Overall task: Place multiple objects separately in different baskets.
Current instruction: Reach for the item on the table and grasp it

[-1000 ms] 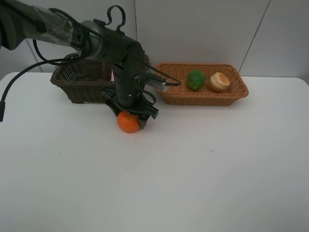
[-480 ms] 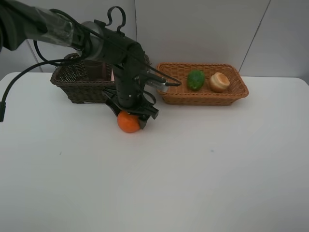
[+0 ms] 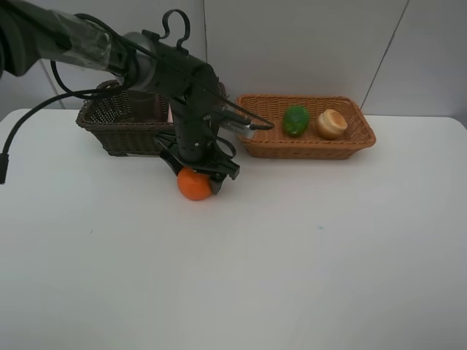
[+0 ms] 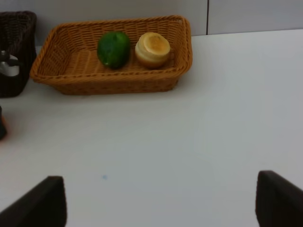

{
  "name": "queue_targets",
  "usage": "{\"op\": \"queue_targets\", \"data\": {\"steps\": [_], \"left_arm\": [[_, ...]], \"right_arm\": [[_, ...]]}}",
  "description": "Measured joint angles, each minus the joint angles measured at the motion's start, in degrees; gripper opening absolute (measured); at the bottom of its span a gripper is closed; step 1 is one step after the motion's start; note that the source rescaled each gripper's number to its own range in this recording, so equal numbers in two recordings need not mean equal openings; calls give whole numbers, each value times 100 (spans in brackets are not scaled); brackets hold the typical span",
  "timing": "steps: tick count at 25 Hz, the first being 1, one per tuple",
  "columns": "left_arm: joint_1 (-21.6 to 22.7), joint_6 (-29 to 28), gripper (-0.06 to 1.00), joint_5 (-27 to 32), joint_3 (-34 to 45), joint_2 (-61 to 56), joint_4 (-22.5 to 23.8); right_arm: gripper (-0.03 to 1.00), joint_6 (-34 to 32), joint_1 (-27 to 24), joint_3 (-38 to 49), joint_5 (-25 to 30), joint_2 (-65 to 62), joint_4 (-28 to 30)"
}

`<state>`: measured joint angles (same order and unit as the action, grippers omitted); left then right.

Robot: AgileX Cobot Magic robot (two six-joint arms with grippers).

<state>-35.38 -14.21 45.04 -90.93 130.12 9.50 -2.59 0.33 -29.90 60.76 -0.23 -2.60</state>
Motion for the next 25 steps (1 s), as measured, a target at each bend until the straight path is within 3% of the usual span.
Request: {"op": "queue_targets", "data": {"steps": [19,22,25], "left_arm": [[0,0,100,-73,113,83,-110],[0,0,92,-80,113,83,-110],[0,0,91,-74,113,83,-136]], "right_arm": [[82,0,0,0,0,0,2],[82,0,0,0,0,0,2],[82,0,0,0,0,0,2]]}}
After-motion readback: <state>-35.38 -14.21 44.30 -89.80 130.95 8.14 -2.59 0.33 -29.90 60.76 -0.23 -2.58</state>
